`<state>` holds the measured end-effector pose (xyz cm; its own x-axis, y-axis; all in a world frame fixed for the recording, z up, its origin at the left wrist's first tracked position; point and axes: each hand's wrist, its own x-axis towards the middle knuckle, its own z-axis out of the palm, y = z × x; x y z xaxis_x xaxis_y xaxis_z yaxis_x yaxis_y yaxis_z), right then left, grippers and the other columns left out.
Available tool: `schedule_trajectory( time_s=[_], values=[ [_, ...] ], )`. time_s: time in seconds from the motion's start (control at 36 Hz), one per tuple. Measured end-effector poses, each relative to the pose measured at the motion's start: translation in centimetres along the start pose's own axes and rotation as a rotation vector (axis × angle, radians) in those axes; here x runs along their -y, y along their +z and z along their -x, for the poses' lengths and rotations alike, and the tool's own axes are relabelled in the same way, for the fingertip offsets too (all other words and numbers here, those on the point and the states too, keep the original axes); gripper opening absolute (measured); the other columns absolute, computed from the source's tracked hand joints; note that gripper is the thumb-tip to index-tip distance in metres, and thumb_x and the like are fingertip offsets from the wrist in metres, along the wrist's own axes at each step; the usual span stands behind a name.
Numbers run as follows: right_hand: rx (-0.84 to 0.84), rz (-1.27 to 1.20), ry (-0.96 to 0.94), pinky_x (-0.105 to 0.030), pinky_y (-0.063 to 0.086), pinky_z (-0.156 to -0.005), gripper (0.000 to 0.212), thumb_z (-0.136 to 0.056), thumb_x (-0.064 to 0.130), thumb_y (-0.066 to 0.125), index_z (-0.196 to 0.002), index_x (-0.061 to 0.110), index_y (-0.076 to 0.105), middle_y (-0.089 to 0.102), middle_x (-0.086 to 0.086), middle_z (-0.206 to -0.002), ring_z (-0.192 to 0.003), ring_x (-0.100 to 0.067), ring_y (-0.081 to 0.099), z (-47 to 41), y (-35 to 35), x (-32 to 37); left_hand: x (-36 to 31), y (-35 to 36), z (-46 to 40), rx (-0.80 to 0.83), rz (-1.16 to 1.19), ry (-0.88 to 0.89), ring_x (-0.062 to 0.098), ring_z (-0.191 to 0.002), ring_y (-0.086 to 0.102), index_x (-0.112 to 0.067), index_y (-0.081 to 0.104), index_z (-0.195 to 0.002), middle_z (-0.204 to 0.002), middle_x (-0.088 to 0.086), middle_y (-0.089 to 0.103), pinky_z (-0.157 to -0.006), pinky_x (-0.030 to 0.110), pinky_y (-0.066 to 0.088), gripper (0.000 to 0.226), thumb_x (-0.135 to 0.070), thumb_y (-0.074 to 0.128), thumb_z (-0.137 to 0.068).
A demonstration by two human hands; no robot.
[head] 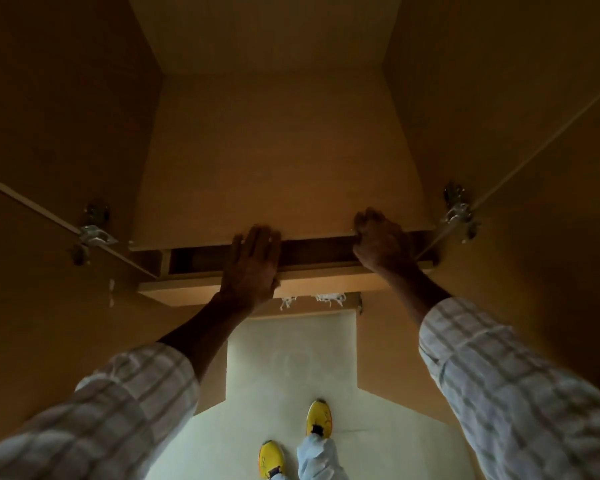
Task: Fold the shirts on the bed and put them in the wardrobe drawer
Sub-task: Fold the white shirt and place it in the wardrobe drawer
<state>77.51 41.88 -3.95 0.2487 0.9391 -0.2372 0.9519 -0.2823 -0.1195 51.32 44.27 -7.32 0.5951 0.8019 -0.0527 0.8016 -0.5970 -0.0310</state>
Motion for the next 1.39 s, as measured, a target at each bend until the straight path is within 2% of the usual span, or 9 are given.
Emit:
schedule_trajectory(
  time_s=[0.14,0.31,0.44,0.78,0.92,1.06,1.19,1.28,1.39],
  values=[
    [0.008,-0.008,-0.033,-0.044,0.047,-0.096,0.050,-0.091,0.029,0.056,-0.139,0.019,0.043,0.044,-0.004,-0.139,-0.129,-0.026,0.043,-0.4,0.4,-0.5,0.8,0.1,-2.9,0.083,0.000,-0.053,0.041,-0.151,0.010,-0.005,0.011,-0.158,-0.164,0.020,0.012,-0.121,0.058,0.017,0.098,-0.043,0.069,-0.088],
    [0.003,-0.091,-0.025,-0.039,0.042,-0.106,0.053,-0.094,0.017,0.045,-0.147,0.020,0.040,0.036,-0.005,-0.155,-0.143,-0.025,0.034,-0.7,0.5,-0.5,1.4,-0.7,-5.3,0.123,-0.050,-0.122,0.042,-0.148,0.020,-0.007,0.019,-0.156,-0.161,0.020,0.021,-0.115,0.059,0.026,0.085,-0.037,0.065,-0.091],
    [-0.012,-0.120,-0.023,-0.039,0.041,-0.108,0.054,-0.095,0.016,0.046,-0.148,0.019,0.037,0.032,-0.004,-0.159,-0.146,-0.023,0.029,-0.7,0.9,-0.1,1.8,-0.3,-6.3,0.031,-0.119,-0.125,0.039,-0.110,0.053,-0.009,0.055,-0.121,-0.121,0.015,0.058,-0.084,0.050,0.046,0.064,-0.024,0.083,-0.065],
    [-0.061,-0.176,0.011,-0.037,0.016,-0.125,0.068,-0.098,0.017,0.047,-0.160,0.018,0.019,0.012,-0.006,-0.168,-0.155,-0.023,0.007,-0.1,3.2,-0.5,2.1,1.5,-7.4,-0.286,-0.185,0.001,0.035,-0.081,0.052,-0.006,0.055,-0.097,-0.092,0.016,0.058,-0.072,0.044,0.040,0.034,-0.005,0.051,-0.063],
    [-0.056,-0.146,0.012,-0.039,0.021,-0.123,0.071,-0.098,0.019,0.049,-0.160,0.017,0.015,0.009,-0.006,-0.168,-0.155,-0.024,0.006,0.5,3.6,-0.3,2.2,1.9,-7.1,-0.299,-0.167,-0.021,0.036,-0.088,0.053,-0.005,0.058,-0.103,-0.098,0.016,0.061,-0.077,0.045,0.041,0.042,-0.006,0.065,-0.062],
    [0.050,-0.203,0.079,-0.041,0.026,-0.121,0.071,-0.101,0.021,0.047,-0.161,0.023,0.009,-0.003,-0.001,-0.169,-0.155,-0.021,0.003,3.6,2.4,0.5,1.4,0.0,-5.8,-0.029,0.004,-0.121,0.038,-0.124,0.047,-0.010,0.049,-0.131,-0.133,0.015,0.053,-0.099,0.048,0.041,0.077,-0.032,0.086,-0.067],
    [0.029,-0.407,0.210,-0.035,0.027,-0.120,0.063,-0.099,0.014,0.045,-0.158,0.021,0.025,0.021,-0.005,-0.166,-0.151,-0.023,0.024,9.8,1.6,1.8,-1.4,-3.5,-2.0,0.064,0.306,-0.159,0.032,-0.128,0.050,-0.017,0.039,-0.147,-0.138,0.010,0.054,-0.102,0.045,0.047,0.070,-0.039,0.069,-0.087],
    [-0.082,-0.528,0.243,-0.027,0.042,-0.105,0.054,-0.099,0.014,0.046,-0.151,0.023,0.040,0.052,-0.002,-0.149,-0.127,-0.020,0.056,15.4,0.6,2.4,-4.0,-5.3,1.2,0.086,0.451,-0.125,0.030,-0.124,0.056,-0.020,0.035,-0.151,-0.138,0.009,0.057,-0.098,0.041,0.050,0.067,-0.040,0.063,-0.093],
    [-0.246,-0.534,0.266,-0.019,0.042,-0.095,0.043,-0.098,0.017,0.054,-0.141,0.018,0.055,0.068,-0.002,-0.129,-0.110,-0.015,0.066,23.6,-0.2,2.1,-8.4,-8.2,5.3,0.056,0.565,0.030,0.023,-0.119,0.061,-0.023,0.045,-0.144,-0.132,0.005,0.062,-0.095,0.036,0.052,0.056,-0.039,0.063,-0.093]
  ],
)
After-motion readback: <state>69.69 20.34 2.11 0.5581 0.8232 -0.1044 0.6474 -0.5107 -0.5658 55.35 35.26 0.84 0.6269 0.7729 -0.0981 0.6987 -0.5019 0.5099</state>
